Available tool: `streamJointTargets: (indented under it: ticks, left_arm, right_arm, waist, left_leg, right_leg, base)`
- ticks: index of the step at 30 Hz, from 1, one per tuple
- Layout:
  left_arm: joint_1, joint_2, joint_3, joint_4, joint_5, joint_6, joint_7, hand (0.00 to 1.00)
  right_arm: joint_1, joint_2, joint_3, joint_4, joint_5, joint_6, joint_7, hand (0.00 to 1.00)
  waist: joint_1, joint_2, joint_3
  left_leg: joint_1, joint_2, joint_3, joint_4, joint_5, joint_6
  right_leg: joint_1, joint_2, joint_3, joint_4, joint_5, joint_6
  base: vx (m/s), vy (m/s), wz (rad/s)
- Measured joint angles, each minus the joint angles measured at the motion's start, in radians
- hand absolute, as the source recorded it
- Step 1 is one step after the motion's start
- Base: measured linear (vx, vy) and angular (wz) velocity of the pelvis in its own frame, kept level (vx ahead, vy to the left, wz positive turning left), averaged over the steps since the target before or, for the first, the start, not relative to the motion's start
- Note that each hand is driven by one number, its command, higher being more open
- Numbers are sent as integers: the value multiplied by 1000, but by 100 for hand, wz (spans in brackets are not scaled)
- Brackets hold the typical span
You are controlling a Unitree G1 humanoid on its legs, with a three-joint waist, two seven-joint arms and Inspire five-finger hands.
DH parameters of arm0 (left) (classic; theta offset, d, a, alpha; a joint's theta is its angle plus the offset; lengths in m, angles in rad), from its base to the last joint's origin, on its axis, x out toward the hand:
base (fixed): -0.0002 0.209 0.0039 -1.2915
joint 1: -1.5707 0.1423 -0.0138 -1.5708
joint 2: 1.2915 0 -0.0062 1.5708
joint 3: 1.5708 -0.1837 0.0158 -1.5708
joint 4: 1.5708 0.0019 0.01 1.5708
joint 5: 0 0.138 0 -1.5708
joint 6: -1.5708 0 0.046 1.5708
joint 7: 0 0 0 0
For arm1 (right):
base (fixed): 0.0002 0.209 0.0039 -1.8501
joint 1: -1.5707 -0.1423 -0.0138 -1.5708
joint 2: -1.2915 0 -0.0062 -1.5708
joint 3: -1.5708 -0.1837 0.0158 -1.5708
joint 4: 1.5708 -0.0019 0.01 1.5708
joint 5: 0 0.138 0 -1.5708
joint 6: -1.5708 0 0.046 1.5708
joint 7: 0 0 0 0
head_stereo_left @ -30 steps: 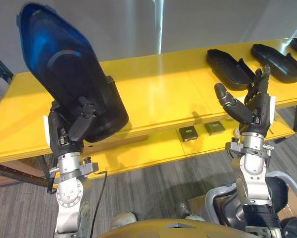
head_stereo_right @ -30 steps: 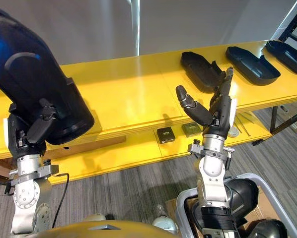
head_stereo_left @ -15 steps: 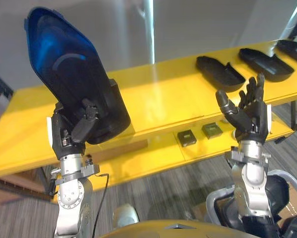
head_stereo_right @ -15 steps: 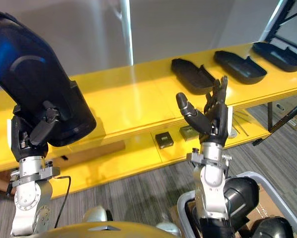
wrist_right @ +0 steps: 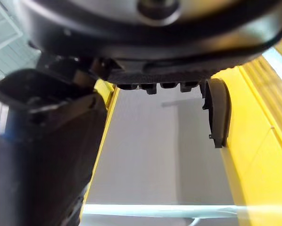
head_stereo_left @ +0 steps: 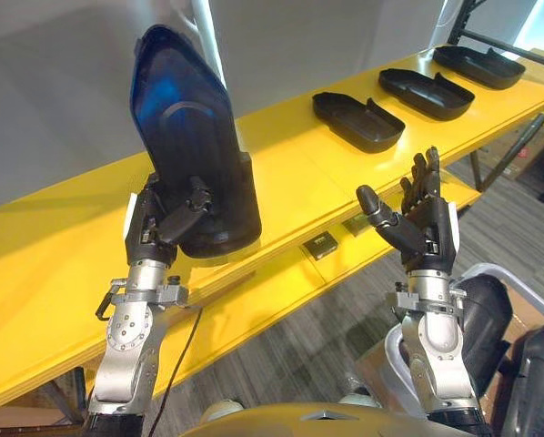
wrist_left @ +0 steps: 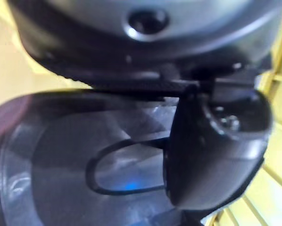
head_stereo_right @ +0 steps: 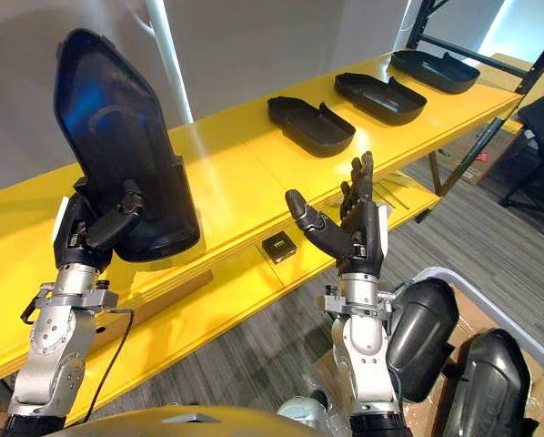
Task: Walk over and take three plastic housings, then place them on the shelf
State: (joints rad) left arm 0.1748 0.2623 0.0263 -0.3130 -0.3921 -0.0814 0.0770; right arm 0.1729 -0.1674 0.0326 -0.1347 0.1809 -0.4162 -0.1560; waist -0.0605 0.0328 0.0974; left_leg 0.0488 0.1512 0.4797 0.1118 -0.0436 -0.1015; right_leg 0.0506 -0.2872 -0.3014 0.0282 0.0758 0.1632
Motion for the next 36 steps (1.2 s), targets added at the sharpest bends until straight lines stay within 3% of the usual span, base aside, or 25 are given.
streamJointTargets:
  ticks: [3, 9, 17, 29, 30, 36]
  left_arm:
    - [-85, 10, -1, 80, -72, 35, 14, 0]
    - [-290, 40, 0, 344, -189, 111, 124, 0]
    - [-455, 80, -2, 539, -350, 180, 165, 0]
    - [-529, 58, -53, 637, -343, 215, 219, 0]
    - [-534, 54, -58, 641, -342, 215, 227, 100]
    - [-570, 34, -70, 701, -324, 213, 262, 100]
  right_arm:
    - [20, 0, 0, 0, 2, 12, 17, 100]
    - [21, -27, 44, 1, 5, 17, 57, 100]
    - [33, -33, 187, 8, 11, 17, 104, 100]
    - [33, -25, 256, 12, -16, 20, 69, 100]
    - [33, -25, 260, 12, -16, 20, 60, 100]
    - [29, -25, 287, 12, -16, 35, 53, 100]
  waist:
    - [-4, 3, -2]
    - [-50, 2, -3]
    - [-58, 2, -3]
    - [-75, -14, -12]
    - [-76, -14, -13]
    - [-76, -16, -14]
  left_leg:
    - [1, 1, 10, -39, 28, -7]
    - [37, 0, 41, -119, 73, -15]
    - [47, 4, 51, -159, 101, -18]
    - [46, -1, 51, -185, 116, -16]
    - [46, -2, 51, -185, 116, -16]
    - [47, -1, 58, -187, 120, -14]
  right_leg:
    - [-14, 12, -2, -16, 0, 0]
    - [-22, 32, 7, -33, 13, -13]
    - [-33, 47, 10, -36, 19, -19]
    - [-34, 48, 1, -46, 26, -21]
    - [-34, 48, 2, -47, 27, -20]
    - [-35, 49, 4, -49, 28, -19]
  base:
    - [-25, -59, -9]
    - [-23, -23, -13]
    - [-2, -4, -3]
    - [-2, 0, 2]
    - [0, 0, 0]
    - [-29, -7, -2]
